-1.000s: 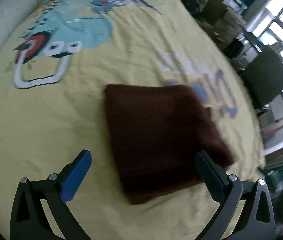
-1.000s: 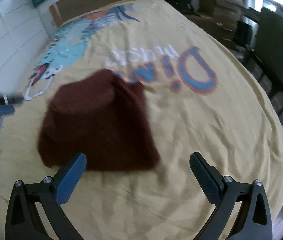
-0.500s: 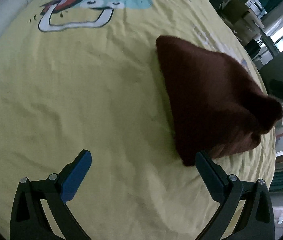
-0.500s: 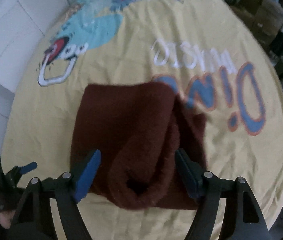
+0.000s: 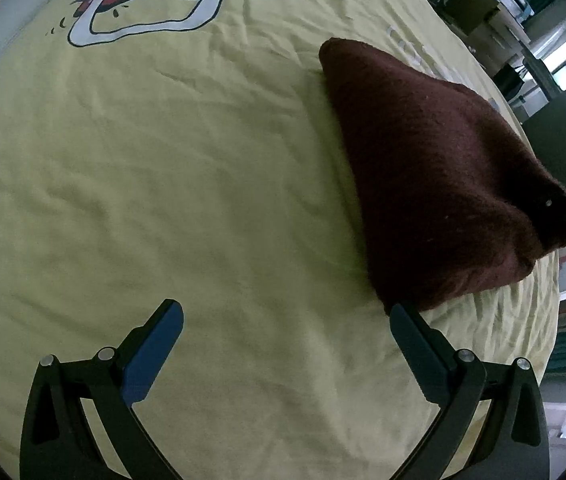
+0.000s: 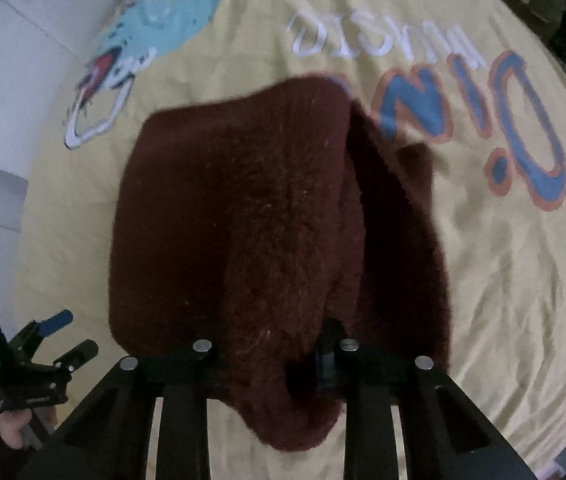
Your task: Fold small clothes
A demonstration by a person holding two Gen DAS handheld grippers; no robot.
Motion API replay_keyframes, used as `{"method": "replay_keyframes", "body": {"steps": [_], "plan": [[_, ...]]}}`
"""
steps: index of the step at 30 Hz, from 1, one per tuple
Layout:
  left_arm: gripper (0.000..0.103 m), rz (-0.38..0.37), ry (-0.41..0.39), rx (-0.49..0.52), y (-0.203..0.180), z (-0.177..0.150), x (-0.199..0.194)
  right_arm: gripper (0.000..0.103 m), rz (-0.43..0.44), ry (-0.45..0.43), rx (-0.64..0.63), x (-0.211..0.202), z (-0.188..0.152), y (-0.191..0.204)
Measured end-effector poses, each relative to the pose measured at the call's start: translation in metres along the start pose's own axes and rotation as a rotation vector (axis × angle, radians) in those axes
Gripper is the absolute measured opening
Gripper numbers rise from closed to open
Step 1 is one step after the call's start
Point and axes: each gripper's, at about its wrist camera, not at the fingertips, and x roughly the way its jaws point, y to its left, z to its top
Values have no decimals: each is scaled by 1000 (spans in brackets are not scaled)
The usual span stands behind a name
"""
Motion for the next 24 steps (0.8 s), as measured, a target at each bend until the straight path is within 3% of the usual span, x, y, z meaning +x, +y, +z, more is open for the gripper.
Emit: {"method": "replay_keyframes", "body": {"steps": [7,12,14,19,24], "plan": [[102,-7,-13,29,-12,6,-3,23,-45,-99,39,-42,-21,-41],[102,-16,-16,54,-24,8,-2,26,-72,-65,69,-23,-45,-69],[102,-16,-11,55,-26,9,0,33,-52,-74,87,-11,-50,-74],[102,-20,-19,58,-36,19,0,76,-74,-108,91,-15,-50,-75],[102,-49,-46,85,-62,44,-12,90,-77,-175,91,-42,-41,-79]]}}
